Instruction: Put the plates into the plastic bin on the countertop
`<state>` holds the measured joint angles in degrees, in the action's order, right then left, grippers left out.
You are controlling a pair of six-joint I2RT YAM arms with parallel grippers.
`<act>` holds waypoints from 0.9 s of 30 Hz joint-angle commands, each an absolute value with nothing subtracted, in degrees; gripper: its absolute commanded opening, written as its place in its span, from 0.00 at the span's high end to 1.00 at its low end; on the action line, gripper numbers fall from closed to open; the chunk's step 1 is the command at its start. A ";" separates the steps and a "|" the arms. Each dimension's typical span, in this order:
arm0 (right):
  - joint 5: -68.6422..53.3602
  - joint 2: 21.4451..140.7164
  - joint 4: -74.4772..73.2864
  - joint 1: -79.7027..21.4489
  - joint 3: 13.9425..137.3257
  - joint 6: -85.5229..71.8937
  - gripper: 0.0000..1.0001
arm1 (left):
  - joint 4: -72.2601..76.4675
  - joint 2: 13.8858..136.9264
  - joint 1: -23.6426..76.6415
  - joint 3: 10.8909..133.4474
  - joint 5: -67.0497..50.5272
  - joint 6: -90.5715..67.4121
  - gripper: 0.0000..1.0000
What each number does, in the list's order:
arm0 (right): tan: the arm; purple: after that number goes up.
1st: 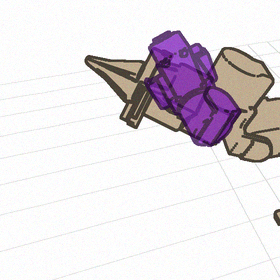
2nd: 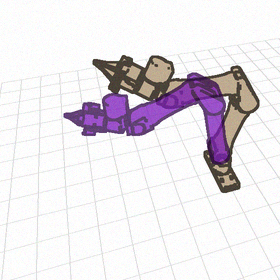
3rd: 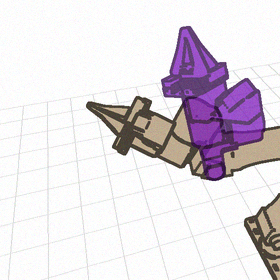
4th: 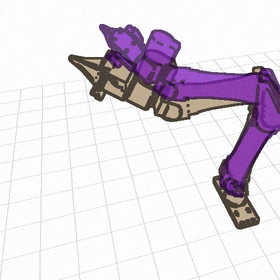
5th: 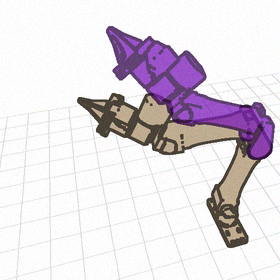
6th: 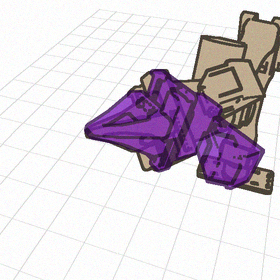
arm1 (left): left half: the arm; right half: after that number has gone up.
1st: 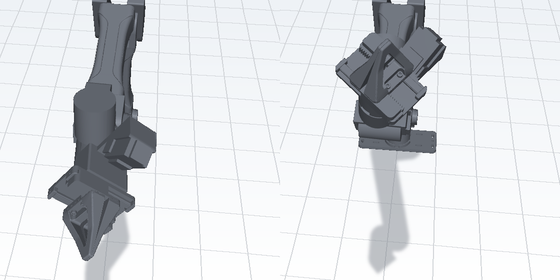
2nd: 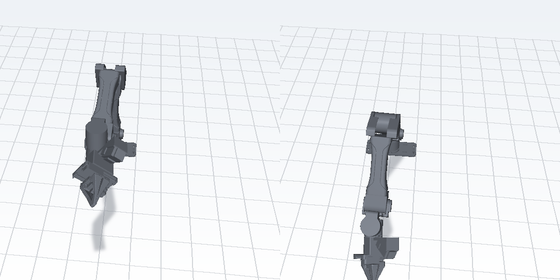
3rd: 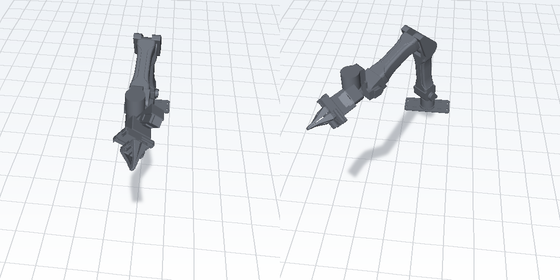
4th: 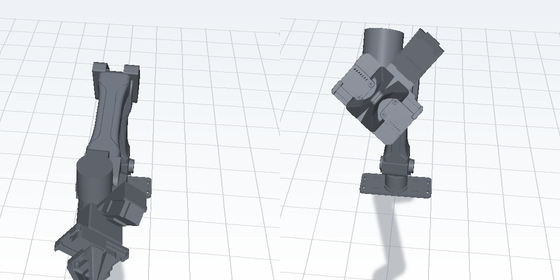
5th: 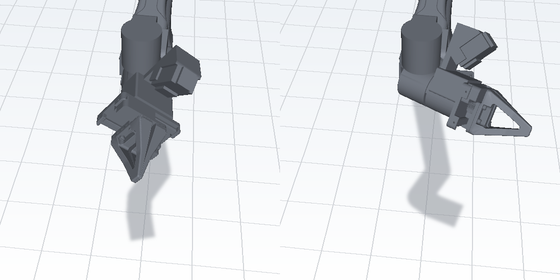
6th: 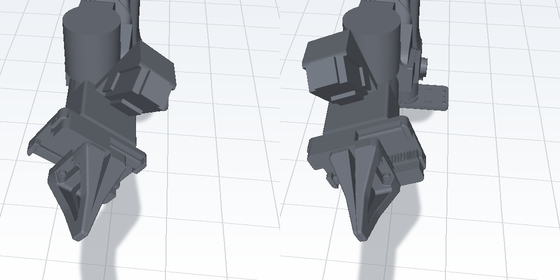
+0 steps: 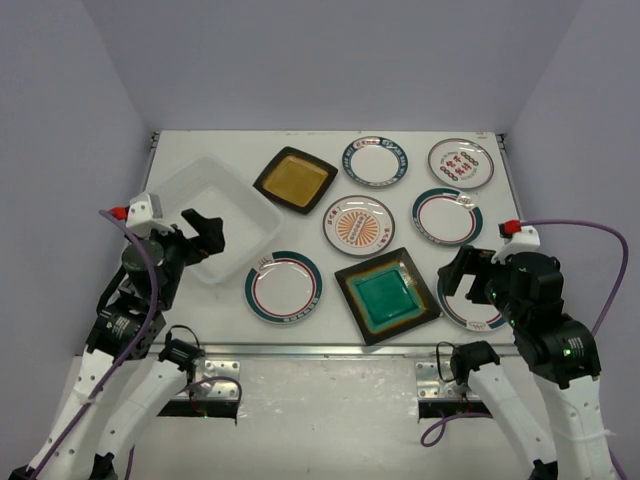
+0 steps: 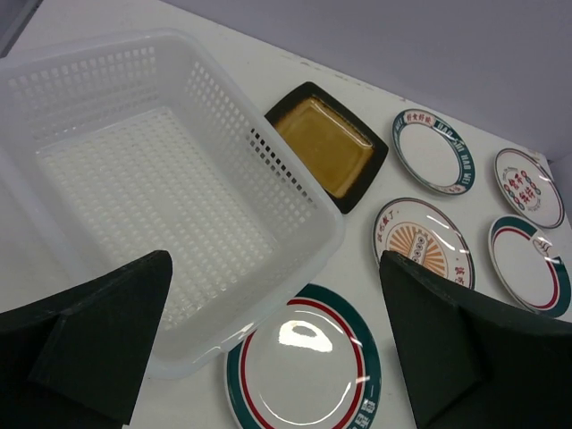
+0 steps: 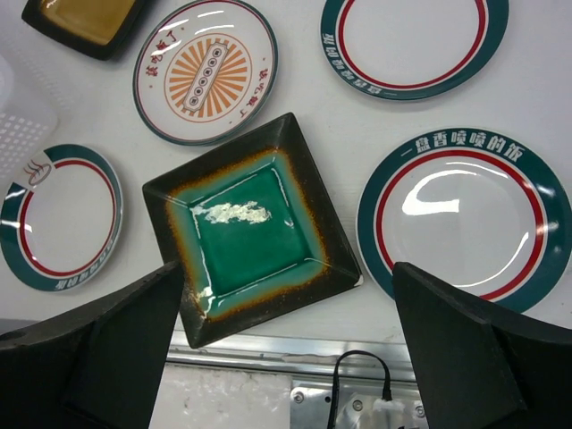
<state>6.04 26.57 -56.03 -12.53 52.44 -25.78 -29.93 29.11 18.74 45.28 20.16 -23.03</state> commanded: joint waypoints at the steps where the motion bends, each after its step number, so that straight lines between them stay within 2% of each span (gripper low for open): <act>1: 6.91 26.53 -55.27 -12.74 54.53 -27.41 0.01 | -28.97 27.74 18.90 45.07 16.45 -26.13 0.00; 6: 3.01 25.96 -53.37 -12.74 54.22 -29.07 0.01 | -33.83 31.30 18.91 45.43 6.48 -36.69 0.00; 8: 2.64 26.10 -53.00 -12.82 54.14 -29.59 0.01 | -32.00 31.90 18.98 42.07 -0.80 -40.69 0.00; 10: 1.57 27.34 -53.05 -12.74 54.14 -30.06 0.01 | -22.46 32.41 20.91 34.78 -8.81 -50.43 0.00; 12: 0.83 27.95 -53.21 -12.74 53.96 -30.41 0.01 | -17.68 32.30 30.68 29.04 -5.64 -57.54 0.00; 13: 0.61 27.95 -53.13 -12.74 53.83 -30.55 0.01 | -17.30 32.53 36.02 28.29 0.13 -60.60 0.00; 16: 0.34 27.39 -52.12 -12.74 52.80 -31.16 0.01 | -13.98 38.68 65.38 27.76 27.07 -72.15 0.00; 17: 0.26 27.22 -52.03 -12.74 52.65 -31.40 0.01 | -14.09 42.51 71.26 29.10 29.08 -75.54 0.00; 18: 0.28 27.08 -51.60 -12.74 52.66 -31.55 0.01 | -14.78 49.34 77.99 32.09 38.83 -80.26 0.00; 20: 0.35 27.06 -51.49 -12.74 52.73 -31.63 0.01 | -14.87 56.79 80.60 34.58 40.12 -84.33 0.00; 22: 0.35 26.83 -51.35 -12.74 52.73 -31.56 0.01 | -8.62 65.11 80.75 35.25 38.29 -85.31 0.00; 27: 0.35 26.15 -52.07 -12.74 53.15 -30.33 0.01 | 3.24 75.49 79.44 37.98 37.99 -85.46 0.02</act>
<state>0.63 26.98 -54.02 -12.53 52.69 -30.46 -8.28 69.72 80.24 34.36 33.24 -81.10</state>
